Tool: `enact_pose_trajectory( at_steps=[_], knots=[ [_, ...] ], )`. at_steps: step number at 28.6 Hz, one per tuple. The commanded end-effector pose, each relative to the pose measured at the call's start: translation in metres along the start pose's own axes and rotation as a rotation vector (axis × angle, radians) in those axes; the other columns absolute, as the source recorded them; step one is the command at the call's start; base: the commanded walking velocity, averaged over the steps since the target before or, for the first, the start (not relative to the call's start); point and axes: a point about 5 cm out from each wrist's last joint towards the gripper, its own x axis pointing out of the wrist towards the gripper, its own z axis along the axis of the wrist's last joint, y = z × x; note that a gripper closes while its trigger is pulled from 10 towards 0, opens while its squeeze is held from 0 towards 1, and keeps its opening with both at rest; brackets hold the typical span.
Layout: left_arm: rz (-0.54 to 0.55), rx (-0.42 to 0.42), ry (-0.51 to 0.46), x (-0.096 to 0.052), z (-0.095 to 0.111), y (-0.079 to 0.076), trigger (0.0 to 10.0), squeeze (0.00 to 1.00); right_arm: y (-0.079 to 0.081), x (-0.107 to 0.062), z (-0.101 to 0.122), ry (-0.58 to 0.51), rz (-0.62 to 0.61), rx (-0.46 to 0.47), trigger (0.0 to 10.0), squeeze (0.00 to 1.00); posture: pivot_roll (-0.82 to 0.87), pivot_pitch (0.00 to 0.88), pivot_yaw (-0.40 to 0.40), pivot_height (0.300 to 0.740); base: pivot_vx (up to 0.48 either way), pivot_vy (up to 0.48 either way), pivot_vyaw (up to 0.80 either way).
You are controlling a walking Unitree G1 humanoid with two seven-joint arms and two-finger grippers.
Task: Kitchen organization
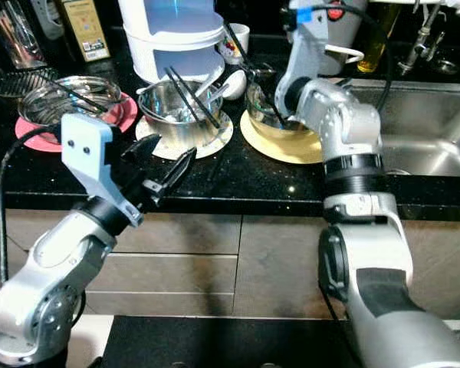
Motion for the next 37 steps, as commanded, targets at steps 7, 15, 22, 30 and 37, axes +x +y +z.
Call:
enact_pose_trajectory(
  at_steps=[7,15,22,30,37],
  knots=[
    [0.005,0.002,-0.020,0.008,0.000,0.000,10.0,0.00,-0.005,-0.019,0.015,-0.240,0.057,0.203,10.0,0.00,0.00,0.032,-0.022,0.740,0.000,0.000,0.00],
    [0.014,0.027,-0.039,0.009,0.002,0.002,10.0,0.00,-0.007,-0.024,0.021,-0.291,0.060,0.206,10.0,0.00,0.00,0.032,-0.017,0.740,0.000,0.000,0.00],
    [0.047,0.004,-0.030,0.009,0.000,0.005,10.0,0.00,-0.006,-0.025,0.018,-0.285,0.025,0.151,10.0,0.00,0.01,0.033,-0.011,0.740,0.000,0.000,-0.11],
    [0.053,0.032,-0.028,0.010,0.000,0.007,10.0,0.00,-0.004,-0.026,0.016,-0.287,0.025,0.155,10.0,0.00,0.01,0.032,-0.005,0.740,0.000,0.000,-0.77],
    [0.057,0.046,-0.019,0.009,-0.003,0.008,10.0,0.00,-0.004,-0.026,0.015,-0.290,0.011,0.143,10.0,0.00,0.01,0.032,-0.002,0.740,0.000,0.000,-0.77]
  ],
)
